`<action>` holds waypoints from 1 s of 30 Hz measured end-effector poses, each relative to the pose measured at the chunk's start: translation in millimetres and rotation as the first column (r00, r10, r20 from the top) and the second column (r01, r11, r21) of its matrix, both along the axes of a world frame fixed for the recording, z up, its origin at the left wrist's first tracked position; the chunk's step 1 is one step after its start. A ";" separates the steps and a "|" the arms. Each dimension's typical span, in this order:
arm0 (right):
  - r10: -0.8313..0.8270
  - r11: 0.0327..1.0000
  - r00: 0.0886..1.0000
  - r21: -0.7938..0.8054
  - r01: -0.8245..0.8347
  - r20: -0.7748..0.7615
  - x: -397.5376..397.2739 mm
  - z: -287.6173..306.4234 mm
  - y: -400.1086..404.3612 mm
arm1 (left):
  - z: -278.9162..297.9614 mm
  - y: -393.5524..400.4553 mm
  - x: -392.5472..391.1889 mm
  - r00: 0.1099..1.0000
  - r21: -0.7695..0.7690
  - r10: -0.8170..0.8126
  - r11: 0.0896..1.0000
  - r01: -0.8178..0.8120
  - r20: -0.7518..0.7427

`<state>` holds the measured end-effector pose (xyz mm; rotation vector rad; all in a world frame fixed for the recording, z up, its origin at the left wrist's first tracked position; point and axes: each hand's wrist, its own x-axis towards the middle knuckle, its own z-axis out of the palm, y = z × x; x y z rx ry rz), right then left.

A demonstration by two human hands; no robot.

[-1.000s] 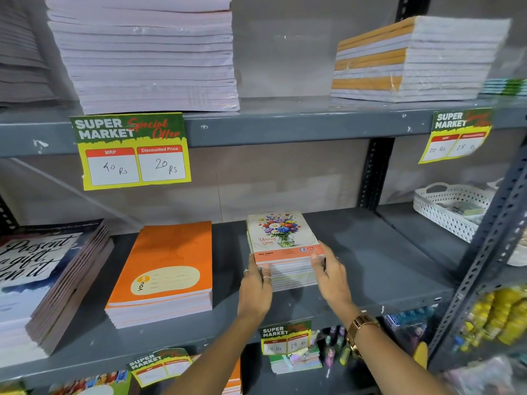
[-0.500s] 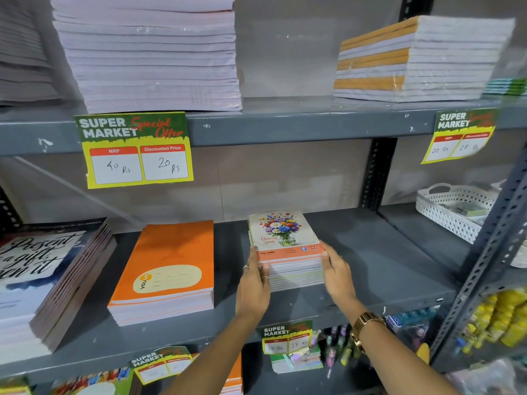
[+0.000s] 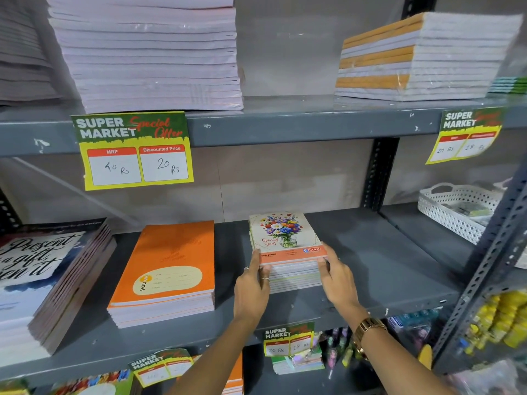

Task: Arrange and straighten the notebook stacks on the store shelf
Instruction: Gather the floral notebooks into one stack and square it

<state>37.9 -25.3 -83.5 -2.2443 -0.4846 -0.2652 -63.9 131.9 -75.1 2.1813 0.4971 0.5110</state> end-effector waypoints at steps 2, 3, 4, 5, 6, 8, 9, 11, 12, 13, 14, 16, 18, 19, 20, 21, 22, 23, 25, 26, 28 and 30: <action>-0.009 1.000 1.000 -0.018 0.009 0.004 0.1 0.9 -0.1 | -0.2 0.4 0.3 1.000 0.001 -0.001 1.000 0.001 0.005; -0.011 1.000 1.000 -0.023 0.011 0.008 0.2 1.4 -0.1 | -0.2 0.3 0.3 1.000 0.004 0.000 1.000 0.000 0.004; -0.013 1.000 1.000 -0.028 0.013 0.012 0.1 1.8 0.1 | -0.1 0.1 0.2 1.000 0.007 0.002 1.000 -0.002 0.002; -0.016 0.999 1.000 -0.032 0.016 0.015 0.0 1.8 0.1 | -0.1 -0.2 0.2 1.000 0.005 0.004 1.000 -0.004 0.001; -0.020 0.999 1.000 -0.034 0.021 0.017 0.0 1.8 0.4 | 0.2 -0.5 0.2 1.000 0.000 0.004 1.000 -0.004 0.002; -0.033 0.999 0.999 -0.027 0.034 0.018 0.0 0.9 1.0 | 0.8 -1.2 0.2 1.000 -0.009 0.000 1.000 0.000 0.004; -0.040 0.999 0.999 -0.023 0.040 0.021 -0.1 0.6 1.4 | 1.5 -1.5 0.1 1.000 -0.012 -0.002 1.000 0.002 0.004; -0.056 0.998 0.998 -0.015 0.056 0.031 -0.9 -0.4 2.2 | 2.3 -1.5 -0.3 1.000 -0.015 -0.003 1.000 0.003 -0.001; -0.064 0.998 0.997 -0.008 0.064 0.038 -1.6 -0.7 2.4 | 2.5 -1.1 -0.5 1.000 -0.013 0.001 1.000 -0.001 -0.002; -0.071 0.997 0.996 0.002 0.071 0.047 -2.3 -1.5 2.2 | 2.5 -0.6 -0.7 1.000 -0.007 0.004 1.000 -0.004 -0.003; -0.078 0.997 0.995 0.010 0.078 0.063 -2.8 -2.2 1.7 | 2.7 -0.3 -0.9 1.000 0.003 0.006 1.000 -0.006 -0.001; -0.090 0.996 0.991 0.011 0.089 0.096 -3.1 -3.4 0.3 | 3.3 0.0 -1.5 1.000 0.015 0.000 1.000 0.000 0.005; -0.090 0.996 0.990 0.003 0.090 0.111 -2.8 -3.4 -0.9 | 4.1 -0.2 -2.1 1.000 0.020 -0.006 1.000 0.006 0.005; -0.087 0.996 0.990 0.001 0.087 0.113 -2.7 -3.3 -1.4 | 4.1 -0.2 -2.0 1.000 0.030 -0.001 1.000 0.001 0.002; -0.083 0.997 0.990 0.000 0.084 0.112 -2.7 -3.3 -1.7 | 3.8 -0.1 -1.9 1.000 0.041 0.009 0.999 -0.009 -0.001; -0.082 0.997 0.991 0.003 0.082 0.110 -2.9 -3.1 -2.0 | 3.5 -0.2 -1.7 1.000 0.049 0.019 0.999 -0.019 -0.003; -0.083 0.997 0.991 0.008 0.082 0.109 -3.1 -3.1 -2.3 | 3.4 -0.7 -1.8 1.000 0.050 0.028 0.998 -0.028 -0.006; -0.085 0.996 0.990 0.014 0.084 0.111 -3.3 -3.2 -2.5 | 3.6 -1.6 -2.0 0.999 0.048 0.034 0.998 -0.033 -0.008; -0.092 0.996 0.988 0.022 0.090 0.123 -3.5 -3.4 -2.9 | 4.5 -3.4 -2.7 0.999 0.043 0.036 0.998 -0.036 -0.015; -0.092 0.996 0.988 0.022 0.090 0.126 -3.4 -3.2 -3.1 | 4.9 -4.0 -2.8 0.999 0.043 0.035 0.998 -0.035 -0.017; -0.088 0.996 0.989 0.012 0.088 0.120 -3.0 -2.7 -3.5 | 4.8 -4.5 -2.7 0.999 0.049 0.034 0.998 -0.033 -0.024; -0.088 0.996 0.989 0.019 0.086 0.120 -3.0 -2.9 -3.6 | 4.3 -4.9 -2.5 0.999 0.045 0.037 0.998 -0.036 -0.028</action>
